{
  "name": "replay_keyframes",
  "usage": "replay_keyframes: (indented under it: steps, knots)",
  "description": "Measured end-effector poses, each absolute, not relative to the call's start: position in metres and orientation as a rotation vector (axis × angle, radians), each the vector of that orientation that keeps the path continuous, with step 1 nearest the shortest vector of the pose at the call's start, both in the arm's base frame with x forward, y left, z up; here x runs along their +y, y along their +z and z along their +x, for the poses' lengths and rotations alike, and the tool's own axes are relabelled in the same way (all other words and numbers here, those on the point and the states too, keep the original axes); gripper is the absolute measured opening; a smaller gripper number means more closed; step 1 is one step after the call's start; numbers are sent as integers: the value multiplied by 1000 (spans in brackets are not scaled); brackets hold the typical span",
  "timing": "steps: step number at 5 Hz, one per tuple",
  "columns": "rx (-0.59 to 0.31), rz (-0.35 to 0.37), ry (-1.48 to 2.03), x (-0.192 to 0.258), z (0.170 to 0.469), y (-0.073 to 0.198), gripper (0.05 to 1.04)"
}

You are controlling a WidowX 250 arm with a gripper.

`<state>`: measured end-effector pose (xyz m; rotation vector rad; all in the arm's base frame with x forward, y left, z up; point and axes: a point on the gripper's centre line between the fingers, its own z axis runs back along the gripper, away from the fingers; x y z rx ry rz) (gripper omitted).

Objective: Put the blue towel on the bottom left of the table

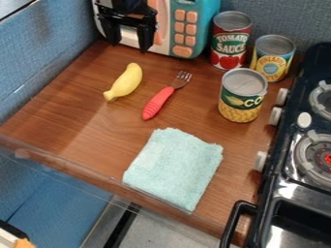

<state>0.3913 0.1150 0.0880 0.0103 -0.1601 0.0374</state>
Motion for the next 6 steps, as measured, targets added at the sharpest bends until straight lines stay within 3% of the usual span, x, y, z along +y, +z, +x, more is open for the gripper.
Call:
replay_keyframes:
  steps: [1, 2, 3, 4, 6]
  knots:
    - [-118, -4, 39, 112, 386, 67, 1001]
    - [-104, -30, -20, 78, 348, 50, 1001]
    - [-128, -29, -97, 43, 314, 58, 1001]
    - [-94, -37, -148, 20, 279, 44, 1001]
    - [-70, -48, -194, -20, 263, 24, 1001]
